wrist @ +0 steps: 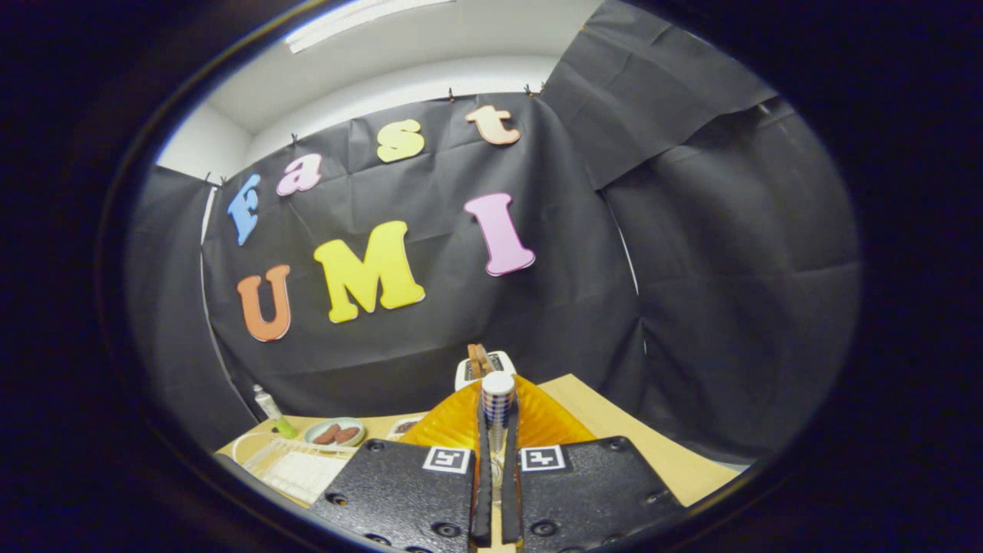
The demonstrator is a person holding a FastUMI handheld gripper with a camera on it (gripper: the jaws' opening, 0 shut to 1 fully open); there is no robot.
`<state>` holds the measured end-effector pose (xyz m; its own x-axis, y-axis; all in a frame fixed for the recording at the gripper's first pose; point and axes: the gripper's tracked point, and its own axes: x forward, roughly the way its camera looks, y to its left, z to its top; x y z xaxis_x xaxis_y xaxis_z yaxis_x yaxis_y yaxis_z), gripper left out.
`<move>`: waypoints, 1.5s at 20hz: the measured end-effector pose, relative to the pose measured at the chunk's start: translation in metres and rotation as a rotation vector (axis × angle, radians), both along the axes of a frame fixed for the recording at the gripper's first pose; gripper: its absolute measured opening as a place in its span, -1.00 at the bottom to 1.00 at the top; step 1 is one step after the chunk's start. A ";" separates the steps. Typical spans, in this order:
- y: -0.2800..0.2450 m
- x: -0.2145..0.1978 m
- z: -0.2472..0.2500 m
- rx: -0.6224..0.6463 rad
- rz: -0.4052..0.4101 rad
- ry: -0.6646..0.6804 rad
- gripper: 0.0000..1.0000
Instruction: Take the plate from the dish rack, then take the spoon from the basket and place it into the plate.
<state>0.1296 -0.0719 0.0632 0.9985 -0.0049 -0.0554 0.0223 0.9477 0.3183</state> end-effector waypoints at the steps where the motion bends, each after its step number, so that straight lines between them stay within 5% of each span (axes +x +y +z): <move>1: 0.014 -0.013 0.004 0.002 0.010 -0.004 -0.80; 11: 0.158 -0.104 -0.019 -0.069 0.142 0.055 -0.80; 21: 0.259 -0.121 -0.103 -0.085 0.267 0.189 -0.79; 30: 0.297 -0.128 -0.156 -0.076 0.323 0.274 -0.77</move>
